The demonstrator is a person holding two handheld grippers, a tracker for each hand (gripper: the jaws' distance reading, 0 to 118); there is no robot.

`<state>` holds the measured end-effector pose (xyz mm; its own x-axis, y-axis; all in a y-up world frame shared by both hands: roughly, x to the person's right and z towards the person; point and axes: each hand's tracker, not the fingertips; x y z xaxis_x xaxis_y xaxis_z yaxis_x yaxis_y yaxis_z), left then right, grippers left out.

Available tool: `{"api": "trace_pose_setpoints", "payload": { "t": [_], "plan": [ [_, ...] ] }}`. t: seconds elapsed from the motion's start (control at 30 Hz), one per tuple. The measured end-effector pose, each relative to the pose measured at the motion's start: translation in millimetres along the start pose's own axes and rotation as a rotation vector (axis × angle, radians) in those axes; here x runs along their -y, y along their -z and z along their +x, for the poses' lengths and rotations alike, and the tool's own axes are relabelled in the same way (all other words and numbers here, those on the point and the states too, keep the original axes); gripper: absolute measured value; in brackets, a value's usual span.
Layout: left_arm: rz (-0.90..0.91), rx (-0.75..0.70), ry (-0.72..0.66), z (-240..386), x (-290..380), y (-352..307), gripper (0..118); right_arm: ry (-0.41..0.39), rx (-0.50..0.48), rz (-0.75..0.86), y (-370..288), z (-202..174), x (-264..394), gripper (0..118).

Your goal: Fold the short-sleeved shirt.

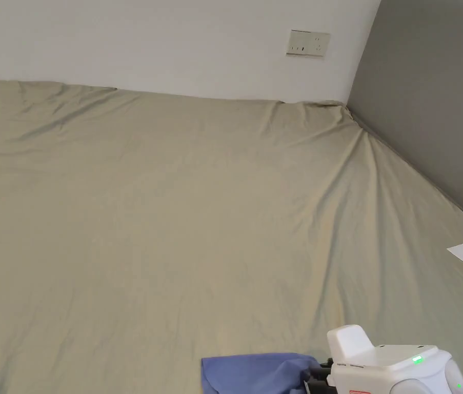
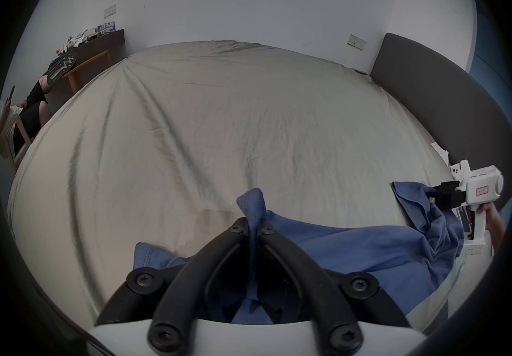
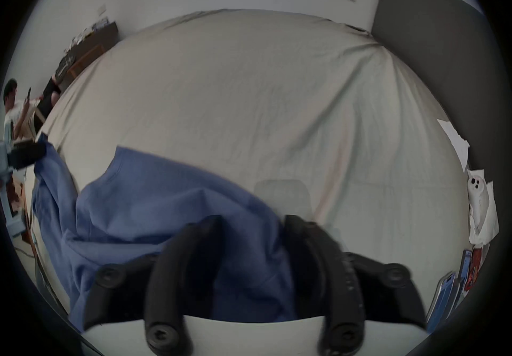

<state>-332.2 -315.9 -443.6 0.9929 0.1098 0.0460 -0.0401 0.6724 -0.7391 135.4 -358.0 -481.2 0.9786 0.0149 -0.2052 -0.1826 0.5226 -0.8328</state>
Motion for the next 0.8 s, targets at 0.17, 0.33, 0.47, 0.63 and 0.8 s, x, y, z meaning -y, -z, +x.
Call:
{"api": "trace_pose_setpoints", "payload": {
  "t": [0.17, 0.33, 0.47, 0.63, 0.8],
  "plan": [
    [0.02, 0.012, 0.0, 0.9, -7.6, -15.6, 5, -0.048, 0.055, 0.065, -29.7, -11.4, -10.4, 5],
    [0.147, 0.044, -0.012, -4.1, -38.9, -58.4, 5, 0.054, 0.103, 0.307, -109.6, -8.4, -30.5, 5],
    [0.282, 0.054, 0.018, -10.0, -81.4, -100.9, 5, 0.075, 0.135, 0.506, -186.7, -8.0, -51.7, 5],
    [0.442, 0.006, 0.054, -16.8, -136.3, -154.8, 5, 0.104, 0.161, 0.75, -272.3, -12.5, -81.6, 5],
    [0.539, -0.014, 0.065, -29.1, -198.2, -201.1, 5, 0.101, 0.169, 0.862, -331.7, -9.8, -130.9, 5]
  ]
}}
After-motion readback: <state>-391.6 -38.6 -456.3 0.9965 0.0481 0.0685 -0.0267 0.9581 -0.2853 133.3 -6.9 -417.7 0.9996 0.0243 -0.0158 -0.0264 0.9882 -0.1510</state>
